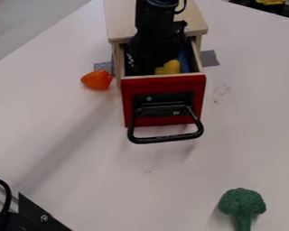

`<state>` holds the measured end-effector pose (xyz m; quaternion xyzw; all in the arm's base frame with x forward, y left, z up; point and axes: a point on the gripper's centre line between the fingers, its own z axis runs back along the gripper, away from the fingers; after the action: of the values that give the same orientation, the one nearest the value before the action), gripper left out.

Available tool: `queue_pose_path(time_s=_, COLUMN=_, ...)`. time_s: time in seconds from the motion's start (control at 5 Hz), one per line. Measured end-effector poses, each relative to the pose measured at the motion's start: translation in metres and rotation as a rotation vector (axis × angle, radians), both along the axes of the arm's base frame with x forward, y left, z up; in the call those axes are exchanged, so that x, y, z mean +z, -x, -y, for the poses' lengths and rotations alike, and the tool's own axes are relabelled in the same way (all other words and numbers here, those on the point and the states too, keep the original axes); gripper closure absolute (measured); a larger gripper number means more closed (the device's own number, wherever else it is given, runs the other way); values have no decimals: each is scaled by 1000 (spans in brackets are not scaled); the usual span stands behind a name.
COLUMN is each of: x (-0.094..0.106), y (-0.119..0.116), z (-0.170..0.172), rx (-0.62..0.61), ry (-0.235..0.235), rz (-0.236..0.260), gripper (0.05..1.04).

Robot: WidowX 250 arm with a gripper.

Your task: Take the banana out of the drawer and put it above the green object

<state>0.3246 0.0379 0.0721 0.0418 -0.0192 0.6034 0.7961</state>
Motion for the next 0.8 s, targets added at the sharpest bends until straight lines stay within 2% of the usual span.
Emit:
queue_pose_path(time_s=0.2, x=22, y=-7, z=12, rx=-14, ry=18, rz=56, gripper=627)
queue_pose_path(time_s=0.4, x=39, y=-11, z=28, rx=-54, ry=35, rz=99, gripper=628)
queue_pose_path(time_s=0.8, x=49, y=-13, z=36, rx=-65, ry=72, rz=118, gripper=628)
